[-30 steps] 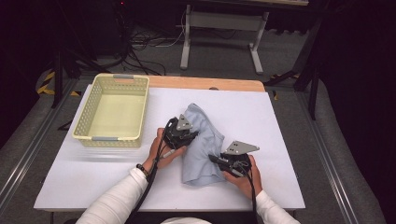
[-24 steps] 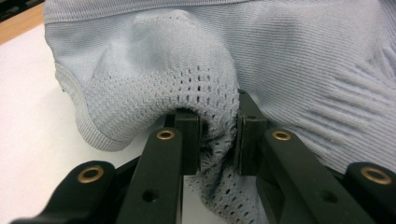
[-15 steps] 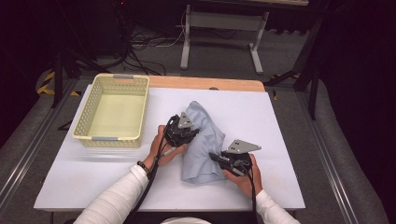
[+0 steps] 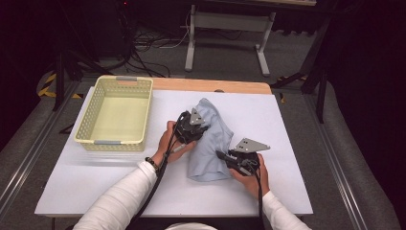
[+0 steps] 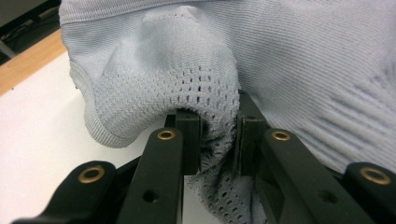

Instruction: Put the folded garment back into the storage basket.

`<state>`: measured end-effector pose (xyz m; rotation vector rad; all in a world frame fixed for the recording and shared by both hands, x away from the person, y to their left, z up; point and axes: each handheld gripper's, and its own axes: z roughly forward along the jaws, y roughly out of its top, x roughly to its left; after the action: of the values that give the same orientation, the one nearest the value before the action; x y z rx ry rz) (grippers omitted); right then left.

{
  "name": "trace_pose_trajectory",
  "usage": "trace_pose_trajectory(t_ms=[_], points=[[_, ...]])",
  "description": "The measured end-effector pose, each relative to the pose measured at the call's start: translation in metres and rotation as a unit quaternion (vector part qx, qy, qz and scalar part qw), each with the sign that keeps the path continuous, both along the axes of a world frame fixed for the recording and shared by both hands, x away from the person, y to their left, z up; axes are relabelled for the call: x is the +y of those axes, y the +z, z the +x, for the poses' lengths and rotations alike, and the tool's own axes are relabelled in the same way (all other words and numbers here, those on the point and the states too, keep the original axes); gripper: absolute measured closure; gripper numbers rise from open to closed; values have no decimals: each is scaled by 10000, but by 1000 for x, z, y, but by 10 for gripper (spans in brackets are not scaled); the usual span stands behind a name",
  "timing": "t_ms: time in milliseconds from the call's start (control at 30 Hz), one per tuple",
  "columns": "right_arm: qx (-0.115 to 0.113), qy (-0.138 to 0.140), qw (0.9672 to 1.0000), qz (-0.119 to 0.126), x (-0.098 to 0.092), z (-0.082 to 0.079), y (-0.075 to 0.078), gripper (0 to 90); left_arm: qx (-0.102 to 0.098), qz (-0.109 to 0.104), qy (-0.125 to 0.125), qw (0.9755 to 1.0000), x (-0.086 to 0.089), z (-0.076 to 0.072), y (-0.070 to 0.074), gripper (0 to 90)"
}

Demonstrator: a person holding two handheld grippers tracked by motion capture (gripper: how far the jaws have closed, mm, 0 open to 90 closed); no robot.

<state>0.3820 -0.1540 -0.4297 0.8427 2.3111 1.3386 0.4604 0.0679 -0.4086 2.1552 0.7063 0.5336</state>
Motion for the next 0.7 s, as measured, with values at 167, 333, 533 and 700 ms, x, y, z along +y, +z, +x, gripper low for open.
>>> trace_pose_trajectory(t_ms=[167, 333, 533, 700], points=[[-76, -38, 10000, 28, 1, 3, 4, 788, -39, 67, 18, 10000, -3, 6, 7, 766], [-184, -74, 9998, 52, 5, 7, 8, 788, -89, 154, 61, 9998, -4, 12, 13, 766], [-248, -98, 9996, 78, 9, 13, 13, 788, -113, 179, 120, 9997, -2, 18, 21, 767], [-296, -112, 9994, 137, 13, 18, 17, 788, -161, 222, 174, 9995, 1, 22, 29, 767]])
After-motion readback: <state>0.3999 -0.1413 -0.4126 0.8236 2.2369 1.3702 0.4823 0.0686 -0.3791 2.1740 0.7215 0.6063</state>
